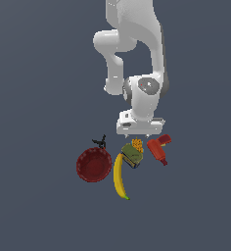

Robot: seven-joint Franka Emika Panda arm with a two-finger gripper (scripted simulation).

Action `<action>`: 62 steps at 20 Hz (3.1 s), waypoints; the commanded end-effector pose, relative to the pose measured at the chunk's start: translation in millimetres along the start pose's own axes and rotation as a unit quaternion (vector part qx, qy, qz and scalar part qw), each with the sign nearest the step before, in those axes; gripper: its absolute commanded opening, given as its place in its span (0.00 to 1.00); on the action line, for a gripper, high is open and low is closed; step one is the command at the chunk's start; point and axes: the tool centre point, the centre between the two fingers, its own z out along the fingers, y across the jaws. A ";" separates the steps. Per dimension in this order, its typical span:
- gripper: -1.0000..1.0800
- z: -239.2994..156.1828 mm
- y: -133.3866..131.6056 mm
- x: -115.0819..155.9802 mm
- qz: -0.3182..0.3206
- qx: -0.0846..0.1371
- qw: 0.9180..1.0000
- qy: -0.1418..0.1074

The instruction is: Pick up a designated object from a clutter of objects.

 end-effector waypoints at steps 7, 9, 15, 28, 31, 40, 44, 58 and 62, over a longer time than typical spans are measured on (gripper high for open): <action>0.96 24.9 -10.3 -15.1 -0.001 -0.001 1.000 0.000; 0.96 25.7 -10.6 -15.7 -0.001 -0.001 1.000 0.000; 0.96 31.5 -10.4 -15.5 -0.002 -0.001 1.000 0.000; 0.96 75.2 -10.6 -16.3 -0.001 -0.001 1.000 0.000; 0.00 76.1 -10.6 -16.3 -0.001 -0.001 1.000 0.000; 0.00 76.1 -10.6 -16.3 -0.001 -0.001 1.000 0.000; 0.00 66.3 -11.4 -14.2 -0.003 0.001 1.000 0.005; 0.00 -3.6 1.9 -6.4 -0.002 0.001 1.000 0.004; 0.00 -40.5 9.0 -2.0 -0.002 0.001 1.000 0.004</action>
